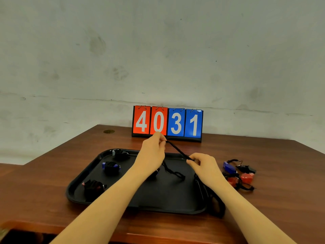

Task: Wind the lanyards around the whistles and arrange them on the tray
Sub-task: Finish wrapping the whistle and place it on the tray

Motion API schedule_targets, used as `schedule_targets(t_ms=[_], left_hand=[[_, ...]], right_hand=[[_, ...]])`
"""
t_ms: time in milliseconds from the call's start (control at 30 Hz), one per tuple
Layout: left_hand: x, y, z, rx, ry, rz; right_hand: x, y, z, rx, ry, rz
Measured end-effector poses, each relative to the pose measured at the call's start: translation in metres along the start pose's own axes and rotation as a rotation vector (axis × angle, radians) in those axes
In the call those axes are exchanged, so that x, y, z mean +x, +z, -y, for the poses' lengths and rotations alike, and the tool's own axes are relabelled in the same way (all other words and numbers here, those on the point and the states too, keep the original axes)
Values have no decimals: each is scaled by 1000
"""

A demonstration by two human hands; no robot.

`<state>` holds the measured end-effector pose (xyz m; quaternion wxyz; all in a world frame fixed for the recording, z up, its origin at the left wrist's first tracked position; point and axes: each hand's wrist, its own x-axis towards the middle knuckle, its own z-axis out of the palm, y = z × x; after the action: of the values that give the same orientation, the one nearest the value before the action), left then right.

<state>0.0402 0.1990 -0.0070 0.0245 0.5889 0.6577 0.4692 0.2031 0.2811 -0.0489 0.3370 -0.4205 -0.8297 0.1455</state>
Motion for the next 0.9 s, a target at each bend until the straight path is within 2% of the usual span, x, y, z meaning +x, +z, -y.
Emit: schedule_targets(t_ms=[167, 233, 433, 633, 700, 800, 900], left_hand=[[-5, -13, -5, -19, 39, -81], [-7, -18, -7, -37, 39, -87], [-19, -26, -10, 39, 67, 103], [-27, -15, -6, 74, 44, 200], [-29, -8, -5, 66, 28, 235], [-31, 4, -6, 43, 5, 267], [-31, 20, -12, -27, 7, 261]], right_hand=[[-9, -7, 6, -110, 36, 28], [-12, -10, 10, -83, 45, 12], [-12, -30, 33, 473, 143, -44], [-12, -47, 53, 991, 209, 31], [-14, -49, 55, 976, 192, 8], [-16, -51, 55, 642, 91, -48], [-17, -51, 52, 448, 32, -87]])
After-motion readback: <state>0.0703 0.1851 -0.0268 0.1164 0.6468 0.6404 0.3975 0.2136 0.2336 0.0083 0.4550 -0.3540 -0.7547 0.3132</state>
